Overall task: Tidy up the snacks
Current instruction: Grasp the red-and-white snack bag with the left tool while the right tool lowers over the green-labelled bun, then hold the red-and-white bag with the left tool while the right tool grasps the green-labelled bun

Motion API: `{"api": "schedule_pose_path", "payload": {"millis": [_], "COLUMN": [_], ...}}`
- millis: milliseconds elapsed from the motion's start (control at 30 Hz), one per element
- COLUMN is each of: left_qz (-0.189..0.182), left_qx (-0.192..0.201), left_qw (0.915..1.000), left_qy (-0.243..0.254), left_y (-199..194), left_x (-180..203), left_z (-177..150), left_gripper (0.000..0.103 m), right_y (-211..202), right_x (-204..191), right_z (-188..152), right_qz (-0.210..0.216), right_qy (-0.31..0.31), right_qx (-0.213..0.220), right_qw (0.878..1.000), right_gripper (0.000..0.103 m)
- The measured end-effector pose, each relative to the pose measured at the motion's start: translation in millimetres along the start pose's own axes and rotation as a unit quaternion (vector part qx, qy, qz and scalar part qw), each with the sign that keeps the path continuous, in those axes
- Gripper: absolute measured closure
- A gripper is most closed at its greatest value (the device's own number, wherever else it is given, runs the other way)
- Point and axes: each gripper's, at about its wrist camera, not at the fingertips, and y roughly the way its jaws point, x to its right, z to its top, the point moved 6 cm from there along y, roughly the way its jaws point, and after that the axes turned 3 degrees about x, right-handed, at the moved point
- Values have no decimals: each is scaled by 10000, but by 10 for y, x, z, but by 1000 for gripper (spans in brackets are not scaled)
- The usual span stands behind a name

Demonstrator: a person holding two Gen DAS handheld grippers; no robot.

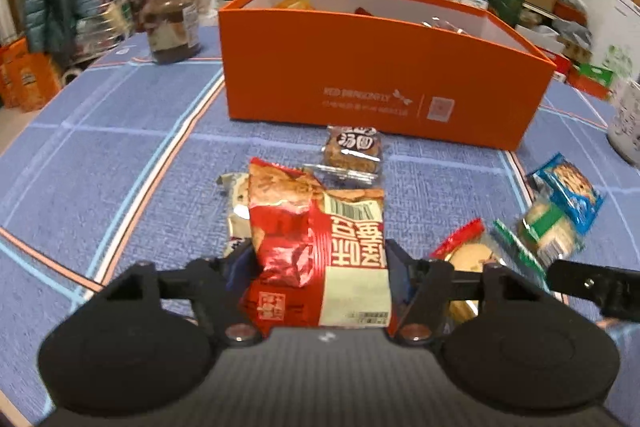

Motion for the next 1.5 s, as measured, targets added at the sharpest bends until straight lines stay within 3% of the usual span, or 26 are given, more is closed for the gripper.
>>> {"api": "schedule_pose_path", "payload": {"millis": [167,233,333,467,567,633,833,900,1000,1033,1233,1300,1500], "left_qz": [-185,-229,-304,-374,-377,-378,-455,-519,-629,-635,-510,-454,-357], "left_qx": [-135,-167,-208,-236,-233,-214,-123,-116,-70,-61,-13,47,95], "left_qw": [9997,9995,9992,9987,9987,9988,9988,9985,9980,9979,9981,9980,9968], "left_qy": [111,127,165,265,243,205,92,87,81,116,353,428,706], "left_y": [-57,-79,-96,-116,-115,-120,-119,-122,-122,-121,-65,-53,-45], "left_x": [-86,-101,-113,-112,-112,-105,-84,-65,-60,-52,8,29,101], "left_z": [-56,-70,-86,-95,-93,-89,-100,-89,-73,-74,-114,-122,-152], "left_gripper": [38,38,38,38,38,38,38,38,38,38,37,37,37], "right_y": [154,249,350,422,419,424,435,422,412,405,391,392,402], "right_x": [-13,-61,-212,-356,-336,-292,-377,-402,-408,-396,-375,-376,-404], "right_z": [30,105,227,185,180,188,108,96,108,112,95,87,64], "right_qz": [-1,7,-24,-22,-346,-510,-701,-782,-677,-653,-522,-386,-267], "right_qy": [230,295,-74,-414,-414,-255,-437,-569,-691,-669,-711,-683,-677], "right_qx": [-169,-88,203,169,270,255,304,318,271,269,356,404,564], "right_qw": [9996,9995,9998,9990,9982,9980,9961,9948,9949,9953,9955,9961,9957], "right_gripper": [42,34,32,31,32,41,50,68,85,86,82,66,52]}}
